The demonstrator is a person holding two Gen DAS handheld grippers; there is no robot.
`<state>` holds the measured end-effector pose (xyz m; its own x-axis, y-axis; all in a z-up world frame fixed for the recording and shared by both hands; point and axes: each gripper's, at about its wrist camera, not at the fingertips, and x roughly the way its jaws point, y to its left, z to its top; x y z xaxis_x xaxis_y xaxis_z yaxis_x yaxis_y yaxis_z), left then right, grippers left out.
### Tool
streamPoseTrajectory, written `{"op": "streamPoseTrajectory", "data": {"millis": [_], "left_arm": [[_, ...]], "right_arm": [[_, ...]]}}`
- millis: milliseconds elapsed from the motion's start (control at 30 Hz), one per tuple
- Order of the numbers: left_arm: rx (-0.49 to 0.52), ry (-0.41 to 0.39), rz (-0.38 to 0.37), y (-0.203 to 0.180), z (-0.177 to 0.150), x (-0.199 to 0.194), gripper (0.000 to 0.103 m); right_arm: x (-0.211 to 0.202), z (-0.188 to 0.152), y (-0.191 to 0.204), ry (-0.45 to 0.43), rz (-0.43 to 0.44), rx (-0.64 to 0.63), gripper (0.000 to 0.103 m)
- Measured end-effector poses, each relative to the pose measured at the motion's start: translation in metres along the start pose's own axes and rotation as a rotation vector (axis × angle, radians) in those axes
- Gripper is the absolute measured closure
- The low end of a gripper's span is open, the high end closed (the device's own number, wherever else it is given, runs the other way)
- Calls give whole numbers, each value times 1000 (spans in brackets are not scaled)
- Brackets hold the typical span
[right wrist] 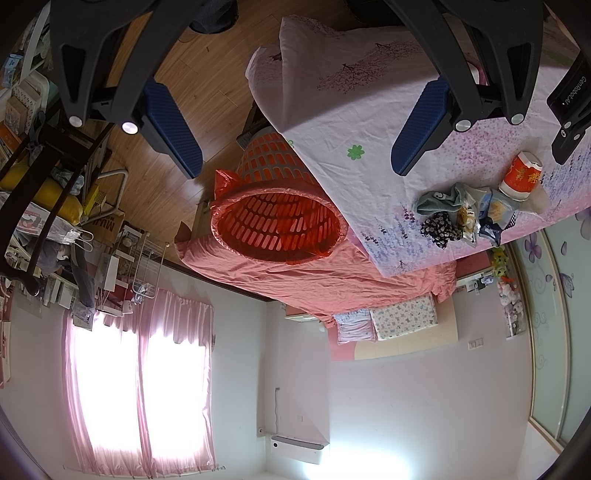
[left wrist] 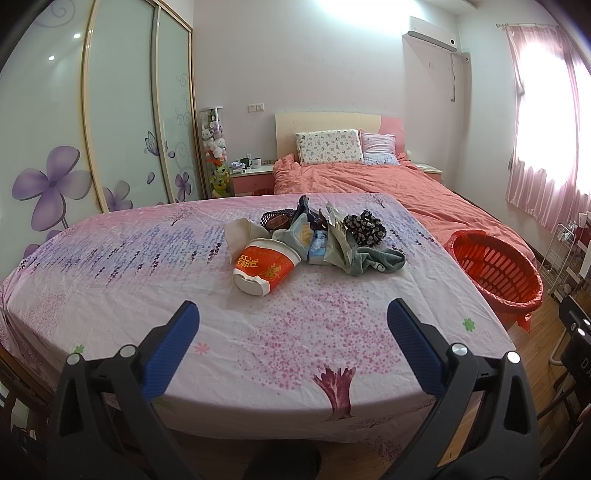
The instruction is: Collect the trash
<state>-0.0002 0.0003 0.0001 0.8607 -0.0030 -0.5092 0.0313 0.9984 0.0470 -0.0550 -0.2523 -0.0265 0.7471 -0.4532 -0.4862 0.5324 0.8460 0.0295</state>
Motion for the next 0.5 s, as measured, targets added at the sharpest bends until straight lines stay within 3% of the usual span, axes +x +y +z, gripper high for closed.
{"op": "streamPoseTrajectory", "data": {"millis": [500], "left_arm": [[-1,7,3,4,-5,10,4]], "right_arm": [[2,3,0,4,1,0,2]]}}
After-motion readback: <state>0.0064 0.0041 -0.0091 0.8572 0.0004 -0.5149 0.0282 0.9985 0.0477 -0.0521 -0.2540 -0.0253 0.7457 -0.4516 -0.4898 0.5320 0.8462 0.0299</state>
